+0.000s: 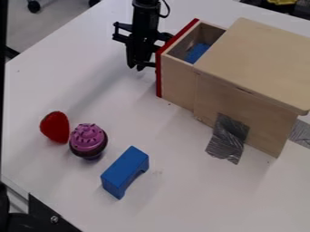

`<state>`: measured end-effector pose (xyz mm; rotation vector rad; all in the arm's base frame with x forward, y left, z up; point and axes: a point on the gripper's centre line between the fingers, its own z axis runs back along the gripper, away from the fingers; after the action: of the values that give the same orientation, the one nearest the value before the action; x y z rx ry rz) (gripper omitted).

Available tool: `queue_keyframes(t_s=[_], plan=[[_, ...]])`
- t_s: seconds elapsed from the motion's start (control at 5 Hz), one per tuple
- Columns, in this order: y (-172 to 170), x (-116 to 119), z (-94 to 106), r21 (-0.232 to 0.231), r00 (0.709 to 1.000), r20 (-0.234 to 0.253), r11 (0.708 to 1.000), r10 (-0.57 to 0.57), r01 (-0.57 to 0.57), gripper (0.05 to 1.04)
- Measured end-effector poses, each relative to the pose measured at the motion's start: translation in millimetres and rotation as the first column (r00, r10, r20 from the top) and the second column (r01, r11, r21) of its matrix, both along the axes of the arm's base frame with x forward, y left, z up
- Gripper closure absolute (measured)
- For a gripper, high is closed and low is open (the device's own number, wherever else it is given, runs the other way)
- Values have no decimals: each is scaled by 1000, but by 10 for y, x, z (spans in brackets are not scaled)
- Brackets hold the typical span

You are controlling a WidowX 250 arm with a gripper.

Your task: Open the drawer

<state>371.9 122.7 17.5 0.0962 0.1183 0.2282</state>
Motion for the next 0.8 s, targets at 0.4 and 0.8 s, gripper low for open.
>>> queue_keyframes(t_s=[0.4,0.8], plan=[[47,24,-2,20,998,26,998,58,-58,650],[61,25,46,32,997,31,997,69,-70,98]])
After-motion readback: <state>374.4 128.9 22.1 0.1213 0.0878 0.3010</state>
